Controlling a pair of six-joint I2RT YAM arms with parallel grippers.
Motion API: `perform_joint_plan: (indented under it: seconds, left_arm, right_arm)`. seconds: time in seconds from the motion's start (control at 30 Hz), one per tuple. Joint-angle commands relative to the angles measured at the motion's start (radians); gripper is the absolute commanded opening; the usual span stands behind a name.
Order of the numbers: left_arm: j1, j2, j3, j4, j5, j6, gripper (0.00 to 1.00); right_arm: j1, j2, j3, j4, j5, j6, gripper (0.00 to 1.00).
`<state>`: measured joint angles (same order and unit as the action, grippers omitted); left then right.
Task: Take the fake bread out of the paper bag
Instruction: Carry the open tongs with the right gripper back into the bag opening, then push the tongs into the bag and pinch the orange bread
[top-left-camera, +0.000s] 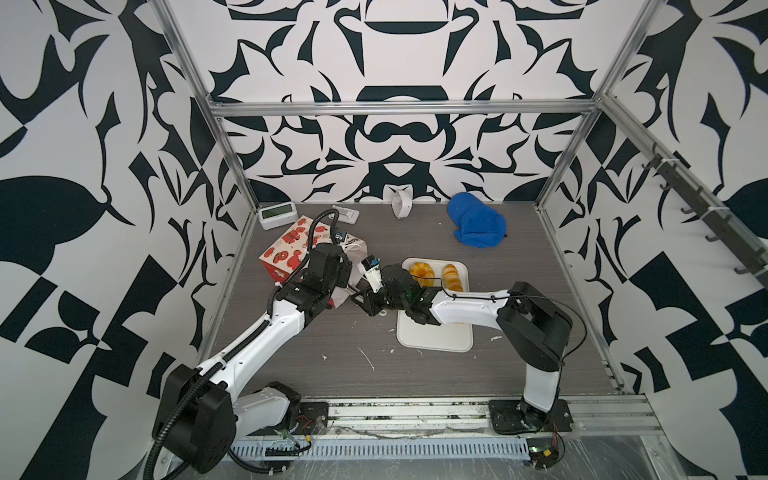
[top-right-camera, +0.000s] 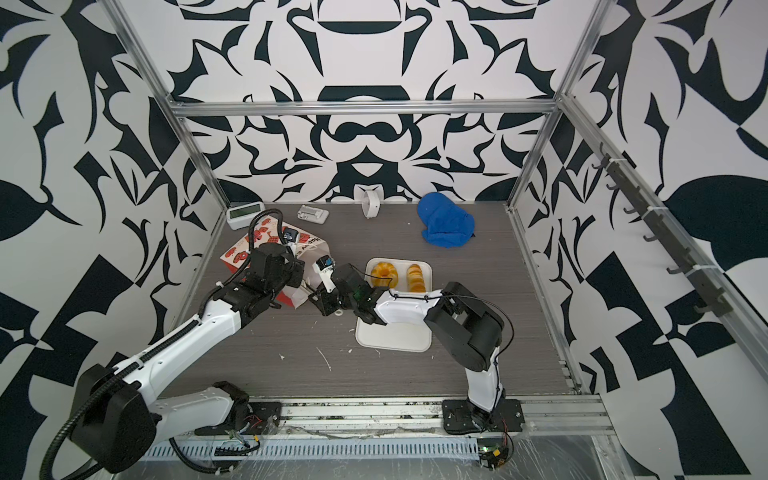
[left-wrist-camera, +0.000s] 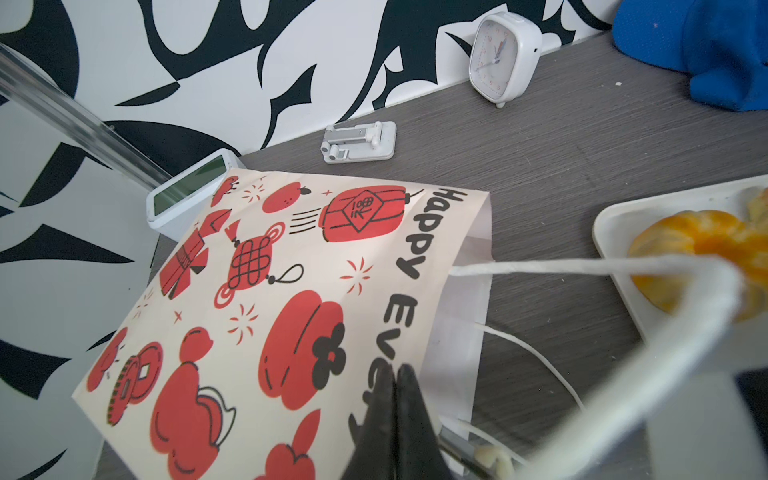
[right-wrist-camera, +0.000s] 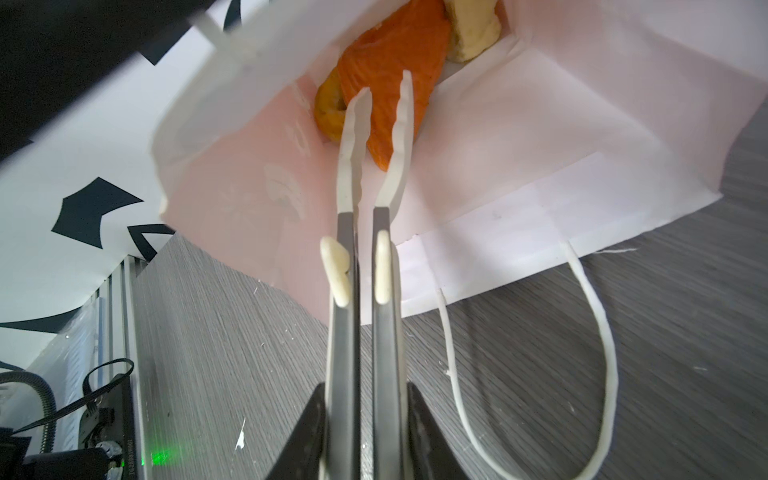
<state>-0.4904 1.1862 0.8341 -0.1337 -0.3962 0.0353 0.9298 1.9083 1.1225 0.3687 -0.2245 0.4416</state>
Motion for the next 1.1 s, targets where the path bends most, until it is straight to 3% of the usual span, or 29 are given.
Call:
perform_joint_plan:
  seconds: [0.0, 0.23, 0.73, 1.07]
  left_arm:
    - [0.004, -0.031, 0.034, -0.035, -0.009, 0.008, 0.0]
    - [0.004, -0.056, 0.016, -0.05, -0.006, -0.006, 0.0]
    - [0.004, -0.079, -0.003, -0.041, 0.0, -0.009, 0.0]
    - [0.003, -0.08, -0.007, -0.038, 0.019, -0.011, 0.0]
  right_arm:
    - [-0.003, 0.001, 0.005, 0.137, -0.009, 0.029, 0.3]
    - [-0.002, 0.06, 0.044, 0.164, 0.018, 0.039, 0.31]
    - [-0.015, 0.114, 0.118, 0.206, -0.108, 0.132, 0.41]
    - [-0.034, 0.188, 0.203, 0.185, -0.128, 0.164, 0.43]
